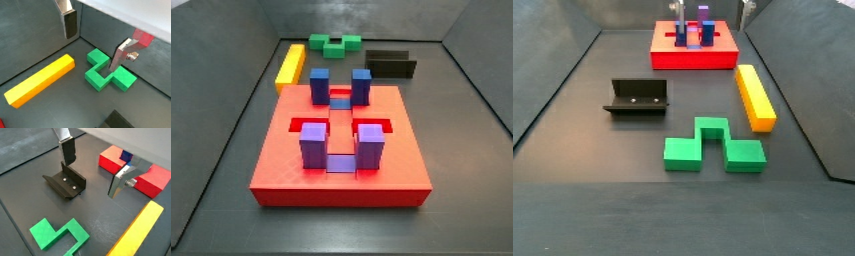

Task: Pick up the yellow object. Move up. Move to above the board. Insert the yellow object.
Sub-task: Pick up the yellow object.

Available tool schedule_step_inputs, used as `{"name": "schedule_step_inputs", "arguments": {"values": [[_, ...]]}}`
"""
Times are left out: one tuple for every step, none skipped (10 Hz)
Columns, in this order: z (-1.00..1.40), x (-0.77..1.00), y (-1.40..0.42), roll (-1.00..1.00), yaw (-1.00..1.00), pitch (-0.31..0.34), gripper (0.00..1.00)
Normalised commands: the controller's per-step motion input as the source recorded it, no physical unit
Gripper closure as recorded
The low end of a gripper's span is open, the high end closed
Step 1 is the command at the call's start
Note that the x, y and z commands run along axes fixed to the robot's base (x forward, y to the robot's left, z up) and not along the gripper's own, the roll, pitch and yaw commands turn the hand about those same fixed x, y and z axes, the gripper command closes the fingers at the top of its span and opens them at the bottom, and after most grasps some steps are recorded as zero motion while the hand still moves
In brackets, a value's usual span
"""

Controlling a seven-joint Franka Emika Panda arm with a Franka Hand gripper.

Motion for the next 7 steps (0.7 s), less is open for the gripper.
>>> {"name": "schedule_step_inputs", "arguments": {"values": [[-0.12,0.00,-0.06,0.00,0.00,-0.027,0.00],[0.00,0.08,-0.05,0.00,0.00,0.003,0.00],[-0.20,0.03,-0.13,-0.09,0.00,-0.050,0.00],[-0.21,0.00,-0.42,-0.02,0.16,-0.086,0.00],[-0.24,-0.09,-0.64,0.04,0.25,-0.106,0.00],[-0.15,-0.02,-0.55,0.07,0.25,-0.067,0.00],[-0.15,-0.15,-0.46,0.10,0.23,-0.046,0.00]]}}
